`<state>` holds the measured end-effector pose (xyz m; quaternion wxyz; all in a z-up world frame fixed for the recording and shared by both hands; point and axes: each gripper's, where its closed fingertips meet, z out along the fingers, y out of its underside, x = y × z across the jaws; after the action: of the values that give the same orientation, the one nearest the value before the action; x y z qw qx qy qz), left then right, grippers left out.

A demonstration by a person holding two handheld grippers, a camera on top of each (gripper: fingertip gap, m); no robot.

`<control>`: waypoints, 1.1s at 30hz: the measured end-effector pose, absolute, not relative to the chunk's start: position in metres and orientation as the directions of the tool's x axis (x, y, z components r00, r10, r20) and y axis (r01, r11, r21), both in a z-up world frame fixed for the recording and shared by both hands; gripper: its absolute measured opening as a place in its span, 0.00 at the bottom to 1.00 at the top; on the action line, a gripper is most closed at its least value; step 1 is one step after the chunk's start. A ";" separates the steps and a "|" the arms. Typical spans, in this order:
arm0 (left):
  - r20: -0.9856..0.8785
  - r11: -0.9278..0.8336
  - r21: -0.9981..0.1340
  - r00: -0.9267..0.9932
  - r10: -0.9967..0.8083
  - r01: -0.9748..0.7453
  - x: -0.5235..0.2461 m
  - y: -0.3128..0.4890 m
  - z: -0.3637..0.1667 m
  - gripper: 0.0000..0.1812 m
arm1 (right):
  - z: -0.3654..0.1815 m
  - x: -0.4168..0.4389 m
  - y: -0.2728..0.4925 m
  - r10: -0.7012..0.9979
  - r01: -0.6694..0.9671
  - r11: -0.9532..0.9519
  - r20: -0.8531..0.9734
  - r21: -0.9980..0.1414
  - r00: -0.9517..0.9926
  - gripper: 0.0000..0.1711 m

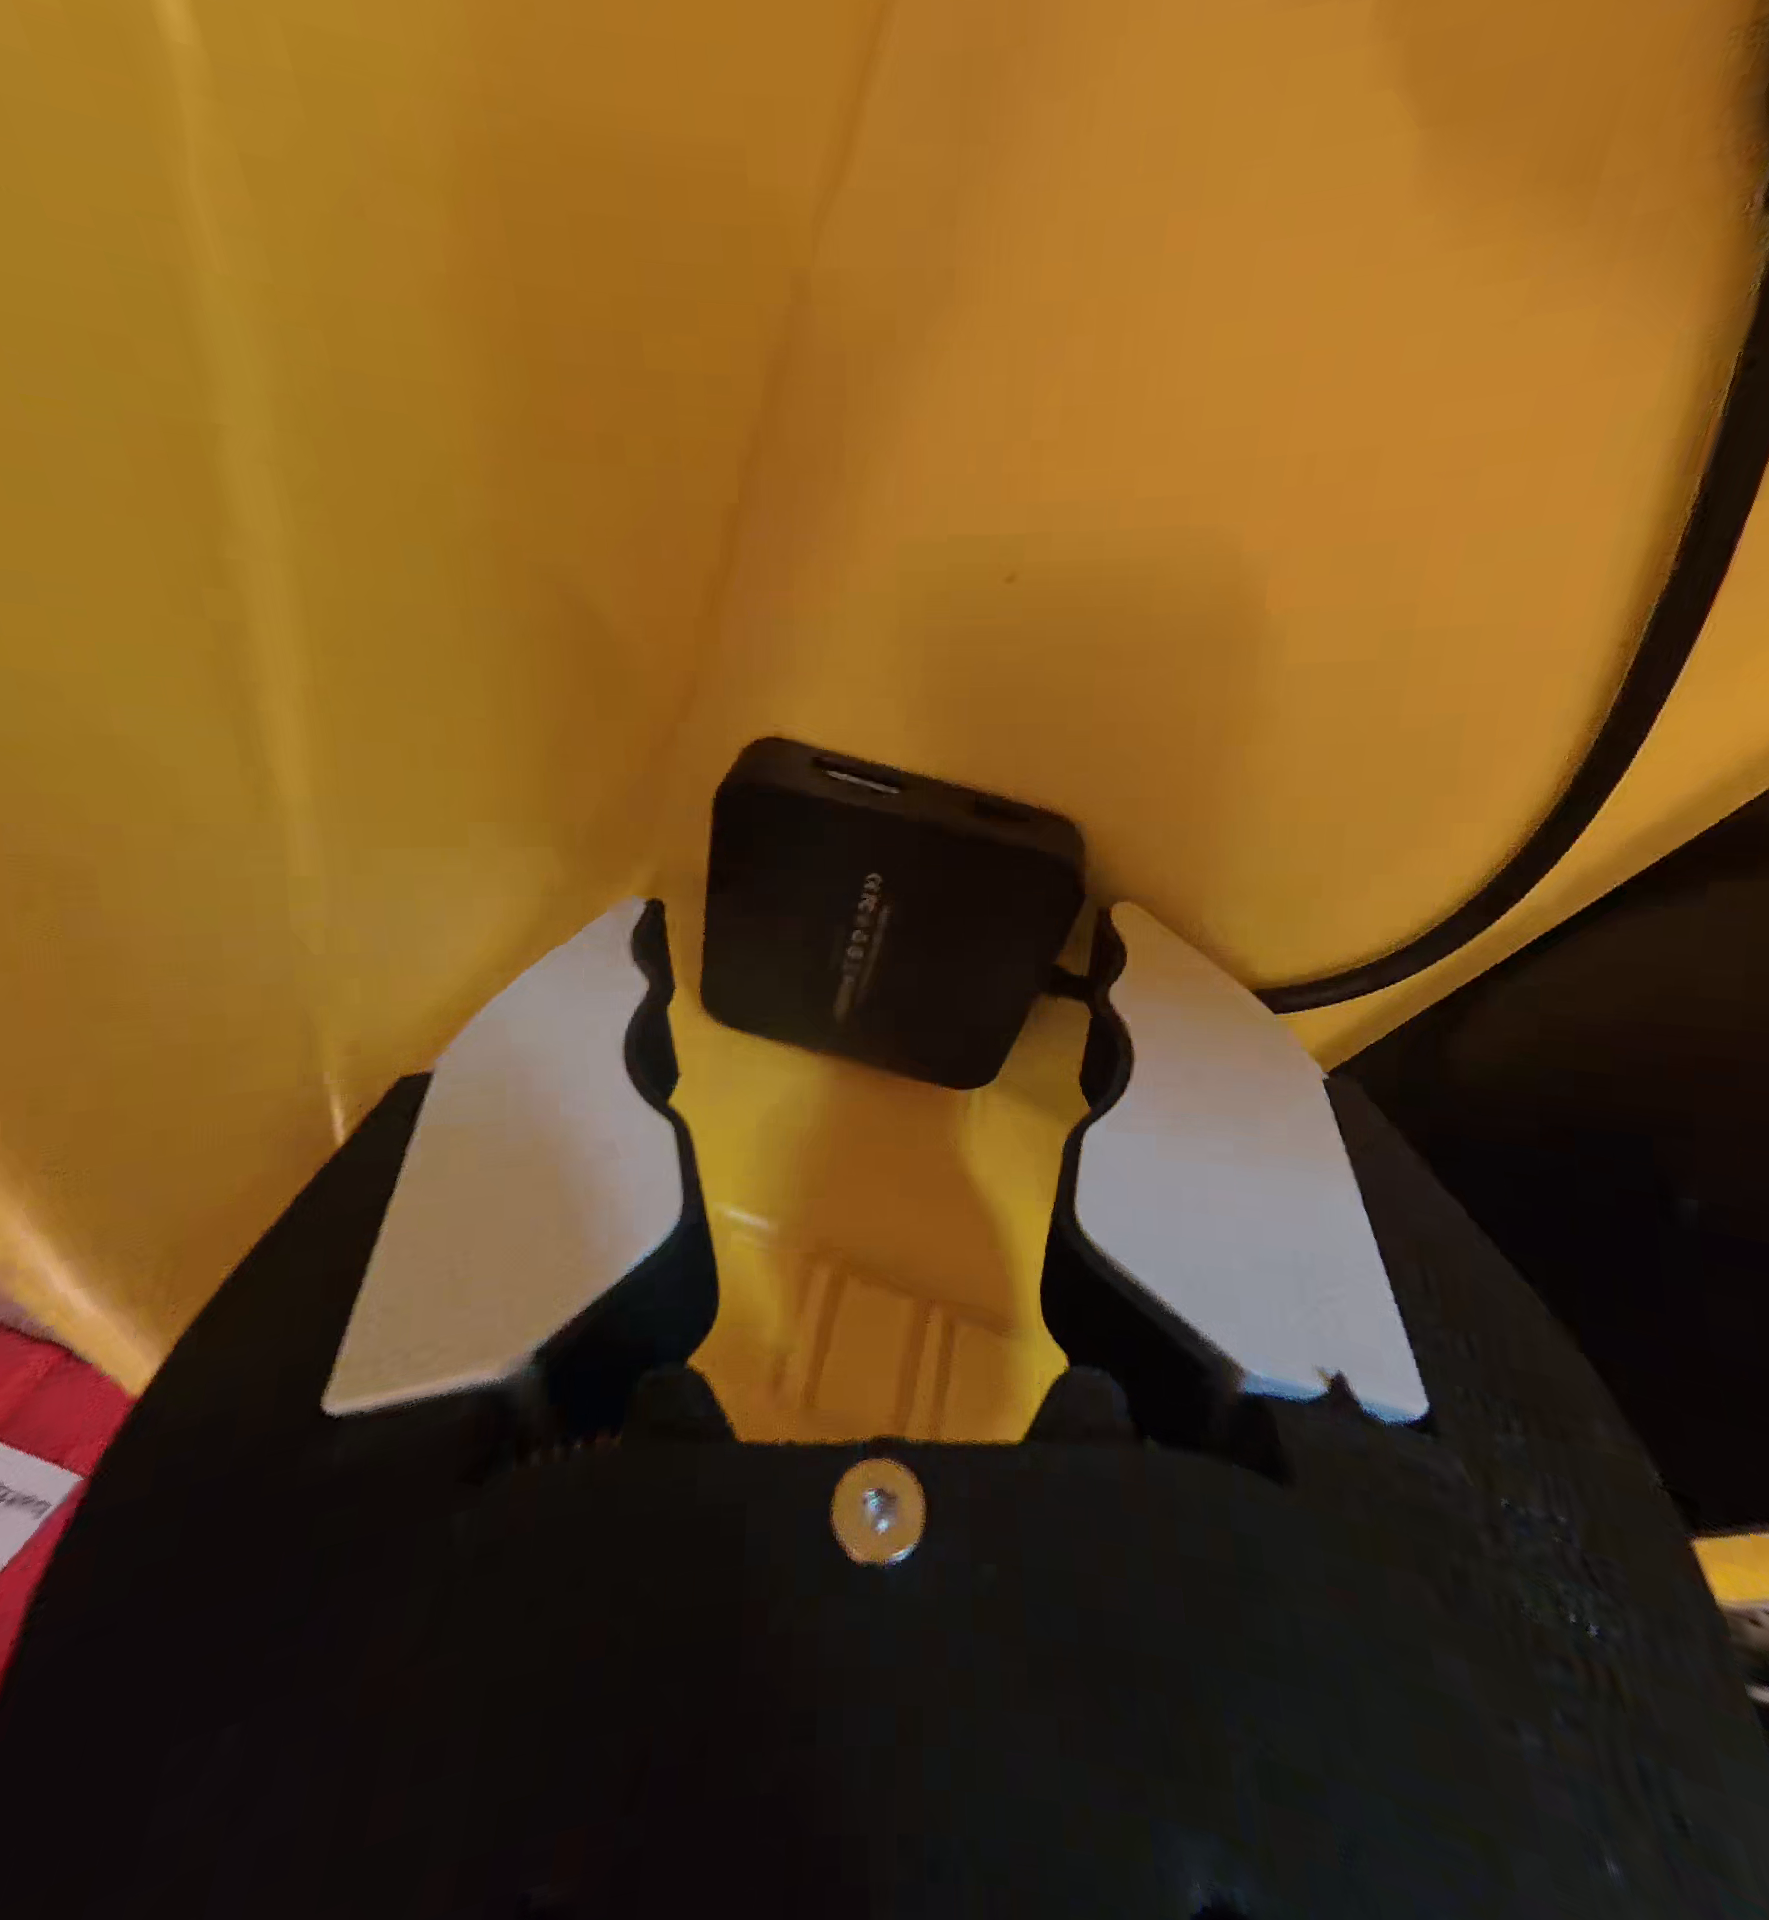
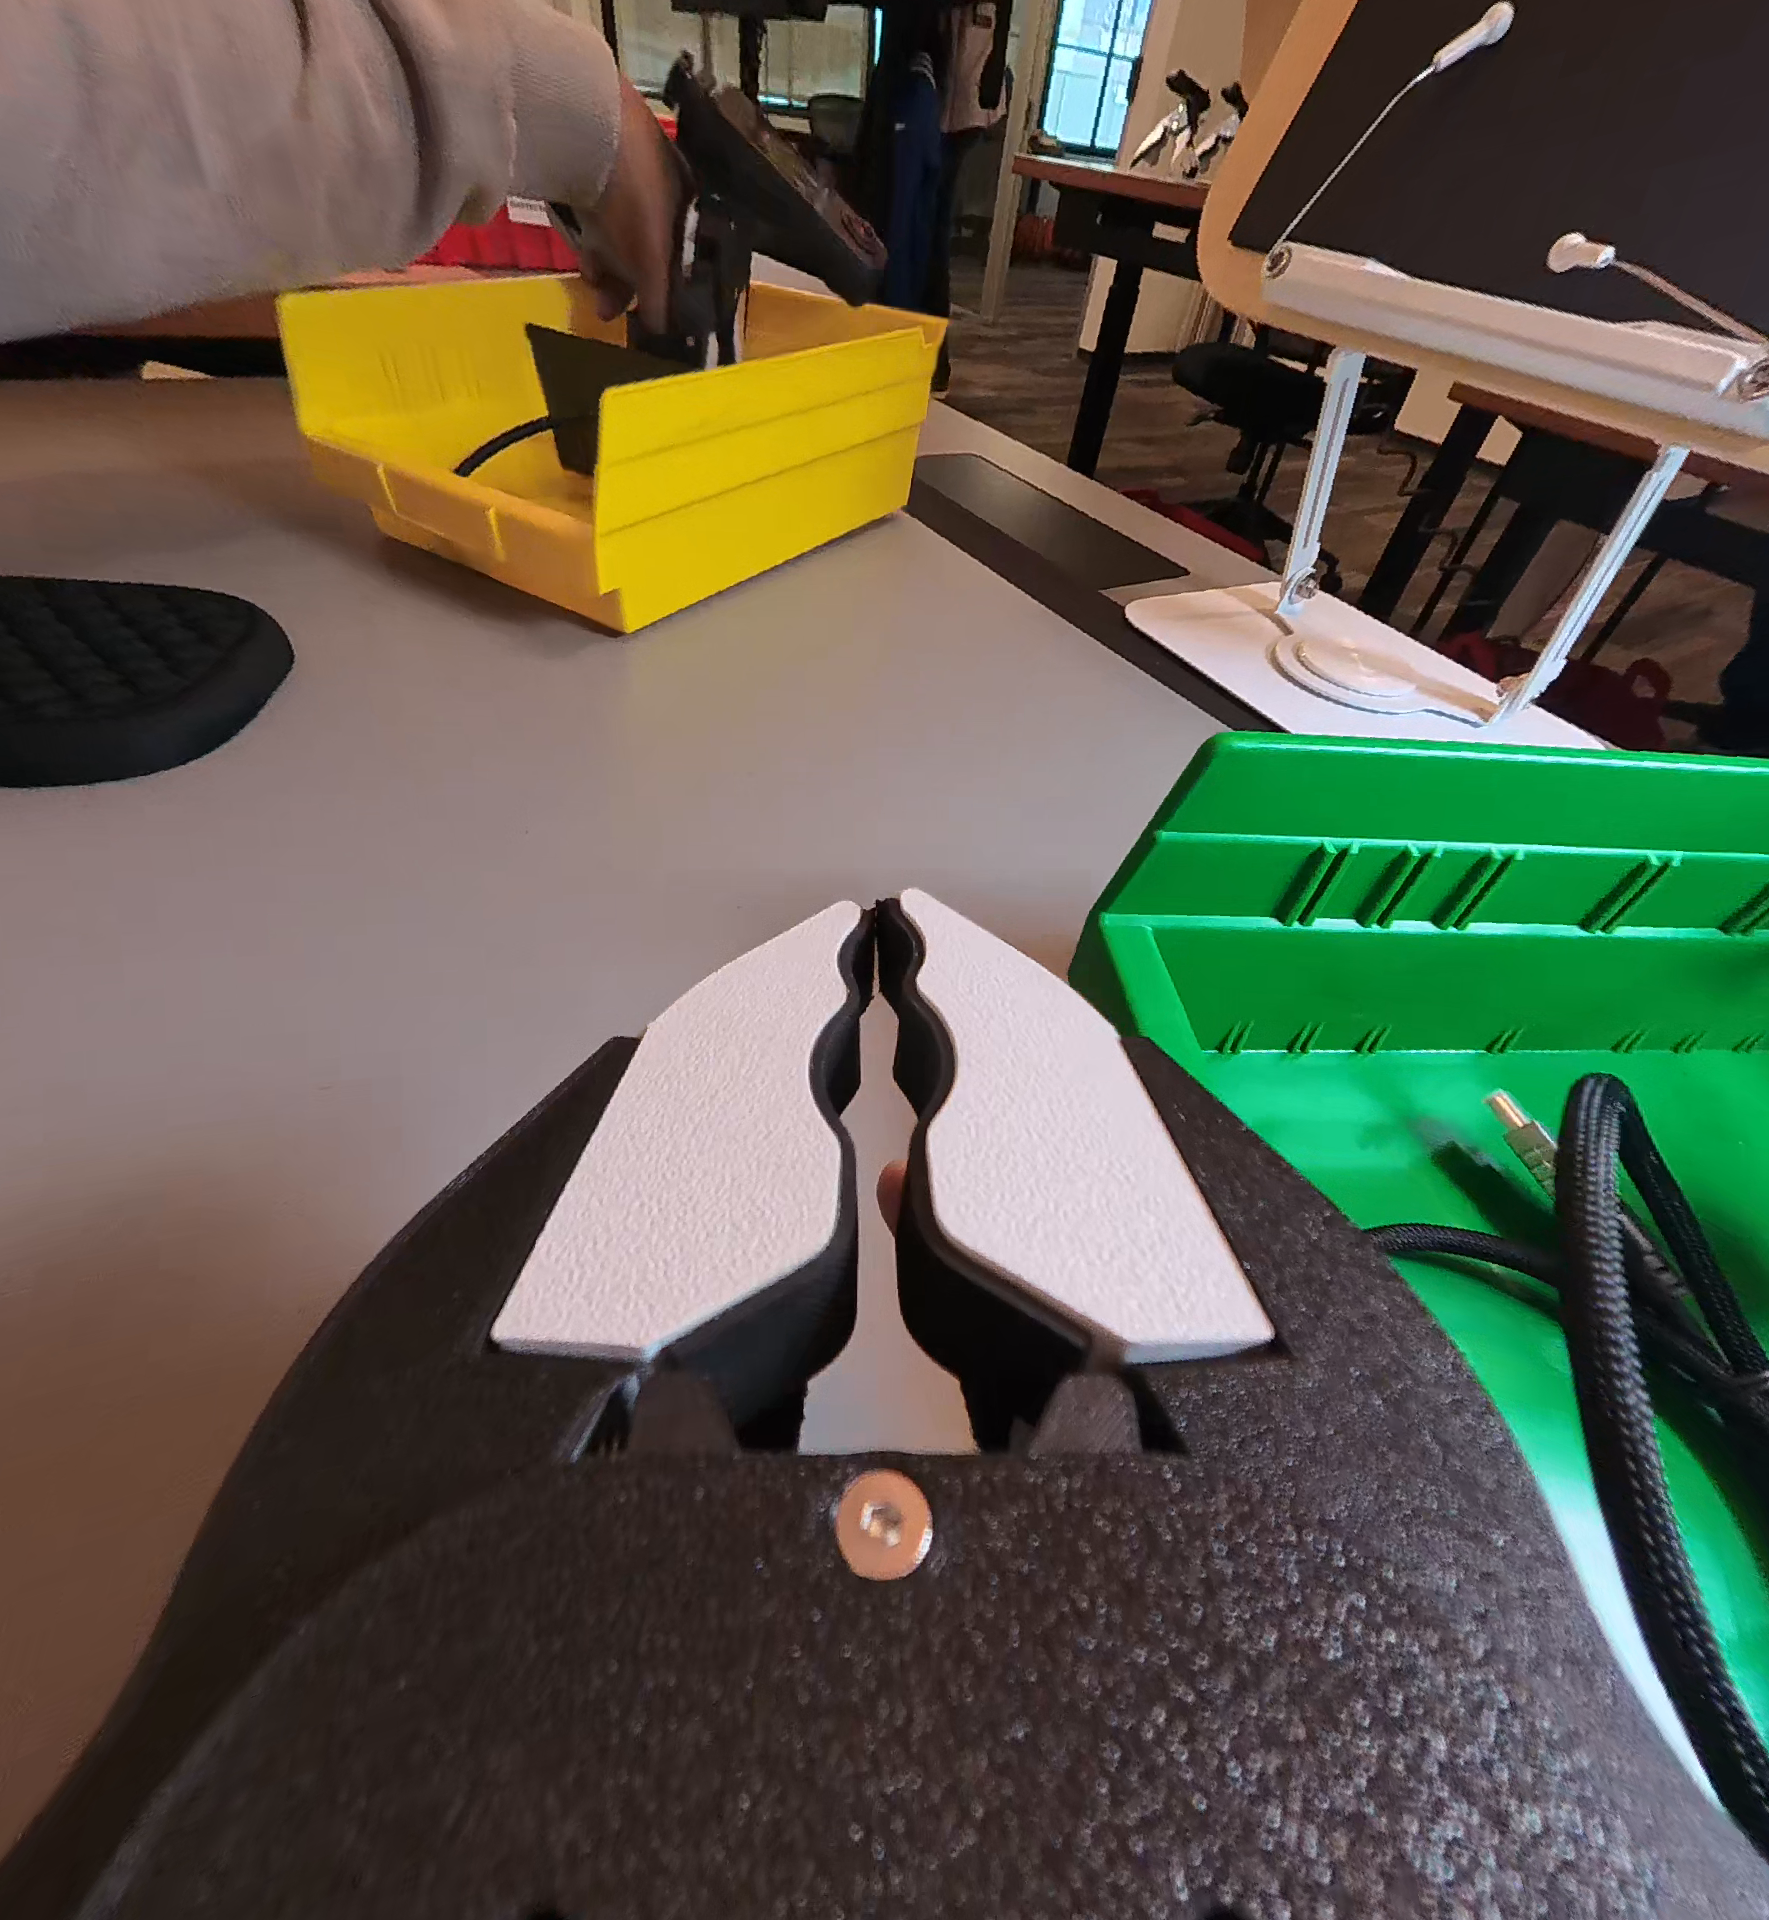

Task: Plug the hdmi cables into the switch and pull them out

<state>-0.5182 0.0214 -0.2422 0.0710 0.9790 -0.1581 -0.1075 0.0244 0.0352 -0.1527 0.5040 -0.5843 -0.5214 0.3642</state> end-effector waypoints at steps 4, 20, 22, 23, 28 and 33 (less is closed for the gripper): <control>-0.124 -0.939 0.191 0.942 -0.312 -0.286 -0.514 0.021 -0.244 0.39 | -0.156 0.023 0.034 0.979 0.249 0.042 0.090 -0.968 0.184 0.00; -0.123 -0.810 0.234 0.811 -0.573 -0.537 -0.494 0.015 -0.228 0.38 | -0.137 0.046 0.032 0.979 0.175 0.026 0.061 -0.984 0.195 0.00; -0.188 -0.798 0.209 0.777 -0.600 -0.565 -0.498 0.022 -0.210 0.25 | -0.137 0.046 0.032 0.979 0.175 0.024 0.059 -0.984 0.195 0.00; -0.256 -0.790 0.202 0.748 -0.613 -0.579 -0.504 0.028 -0.197 0.12 | -0.138 0.045 0.032 0.979 0.177 0.025 0.059 -0.984 0.194 0.00; -0.389 -0.752 0.048 0.681 -0.620 -0.658 -0.503 0.047 -0.133 0.00 | -0.144 0.041 0.030 0.981 0.201 0.025 0.063 -0.979 0.183 0.00; -0.415 -0.765 0.034 0.687 -0.596 -0.643 -0.507 0.042 -0.138 0.07 | -0.144 0.039 0.024 0.982 0.214 0.046 0.084 -0.976 0.170 0.00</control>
<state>-0.5069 0.0422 -0.1376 -0.0573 0.9167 -0.3378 -0.2054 0.0387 0.0244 -0.1440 0.5035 -0.5759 -0.5193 0.3810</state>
